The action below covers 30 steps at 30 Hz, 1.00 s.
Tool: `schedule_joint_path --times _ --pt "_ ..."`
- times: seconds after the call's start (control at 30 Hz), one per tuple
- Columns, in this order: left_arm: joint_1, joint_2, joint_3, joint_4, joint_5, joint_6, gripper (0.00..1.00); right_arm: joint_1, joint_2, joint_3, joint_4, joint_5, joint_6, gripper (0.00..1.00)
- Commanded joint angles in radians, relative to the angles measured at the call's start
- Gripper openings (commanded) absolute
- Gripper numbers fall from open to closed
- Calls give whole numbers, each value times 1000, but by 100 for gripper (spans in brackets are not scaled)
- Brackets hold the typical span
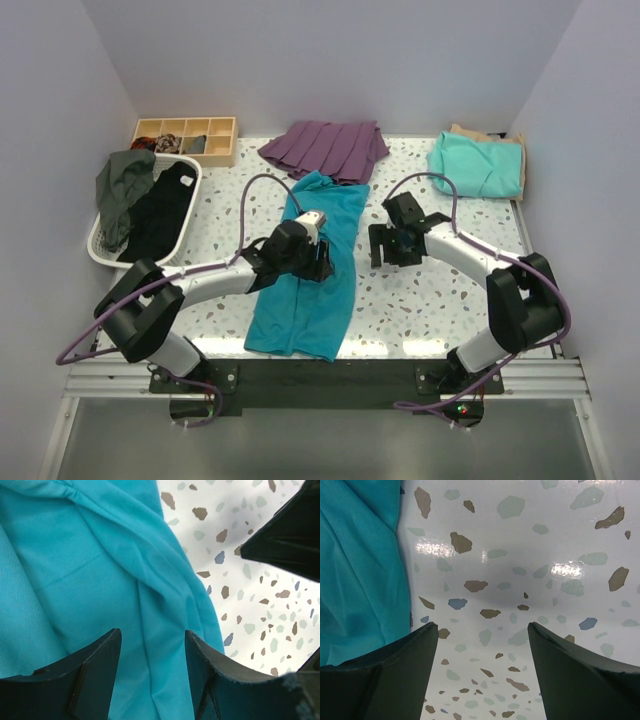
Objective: Fold and stack the t-shirts
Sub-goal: Rotate the tshirt 90 degrees
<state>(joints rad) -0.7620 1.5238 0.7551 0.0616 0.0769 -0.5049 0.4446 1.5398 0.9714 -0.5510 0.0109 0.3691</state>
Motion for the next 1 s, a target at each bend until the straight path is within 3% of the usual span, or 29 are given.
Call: schedule_joint_path --times 0.0,0.5,0.57,0.6,0.67,0.7,0.73,0.97 --pt "-13 4 52 29 -3 17 59 -1 5 -10 37 3 14 77" --pt "-62 105 66 63 -12 2 53 -12 -21 -30 36 18 8 78" --pt "-63 108 67 57 -23 3 46 -14 -23 -34 36 17 8 78" --pt "-63 108 69 52 -25 3 33 -12 -24 -34 37 14 8 77" --pt "-63 107 73 40 -37 5 19 -12 -24 -36 39 14 8 77" --pt "-65 104 72 32 -42 5 6 -14 -24 -37 40 14 8 77" --pt "-66 95 73 23 -45 6 1 -15 -23 -37 42 12 10 77" --pt "-66 26 29 -17 -74 -12 0 -15 -17 -40 49 3 10 77"
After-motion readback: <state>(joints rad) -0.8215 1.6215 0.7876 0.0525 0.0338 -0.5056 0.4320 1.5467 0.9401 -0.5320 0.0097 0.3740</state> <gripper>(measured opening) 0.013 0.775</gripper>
